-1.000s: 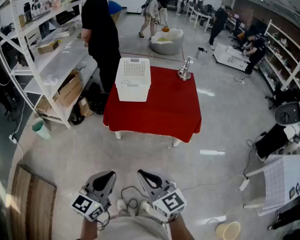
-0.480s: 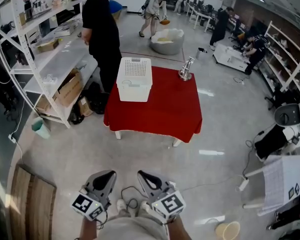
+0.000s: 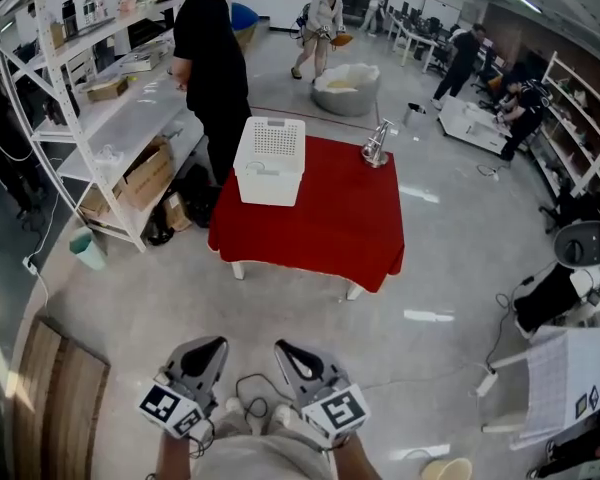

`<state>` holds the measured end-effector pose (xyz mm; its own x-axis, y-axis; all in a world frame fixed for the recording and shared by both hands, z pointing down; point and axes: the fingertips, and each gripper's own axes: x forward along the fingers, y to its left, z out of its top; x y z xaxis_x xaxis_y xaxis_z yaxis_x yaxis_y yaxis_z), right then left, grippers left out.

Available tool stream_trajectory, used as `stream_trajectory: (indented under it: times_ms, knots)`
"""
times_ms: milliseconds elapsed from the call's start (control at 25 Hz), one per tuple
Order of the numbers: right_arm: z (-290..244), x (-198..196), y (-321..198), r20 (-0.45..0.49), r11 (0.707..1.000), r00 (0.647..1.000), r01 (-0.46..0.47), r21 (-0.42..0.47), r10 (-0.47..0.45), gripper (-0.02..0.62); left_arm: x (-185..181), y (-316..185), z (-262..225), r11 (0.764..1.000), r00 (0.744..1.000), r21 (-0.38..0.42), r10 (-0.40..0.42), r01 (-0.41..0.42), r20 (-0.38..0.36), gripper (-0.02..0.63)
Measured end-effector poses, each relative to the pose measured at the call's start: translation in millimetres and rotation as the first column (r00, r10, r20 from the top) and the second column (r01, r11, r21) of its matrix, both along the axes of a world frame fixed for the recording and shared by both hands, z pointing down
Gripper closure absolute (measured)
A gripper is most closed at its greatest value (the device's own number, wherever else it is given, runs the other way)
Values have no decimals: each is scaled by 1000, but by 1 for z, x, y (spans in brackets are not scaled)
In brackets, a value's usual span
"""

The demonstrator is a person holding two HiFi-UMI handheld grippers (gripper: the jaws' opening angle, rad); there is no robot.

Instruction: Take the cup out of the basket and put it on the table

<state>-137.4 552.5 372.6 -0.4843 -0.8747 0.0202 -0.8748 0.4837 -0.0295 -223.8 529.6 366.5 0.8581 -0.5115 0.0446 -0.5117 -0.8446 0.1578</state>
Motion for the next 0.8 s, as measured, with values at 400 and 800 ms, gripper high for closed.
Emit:
stream_trajectory:
  times_ms: [400, 800]
  knots:
    - [2, 26, -15, 33, 1000, 999, 8, -7, -8, 586, 10, -15, 6, 999, 999, -4, -42, 42, 23, 595]
    - [2, 22, -92, 15, 1000, 1000, -14, -1, 14, 586, 18, -88, 10, 1000, 1000, -6, 5, -5, 4, 595]
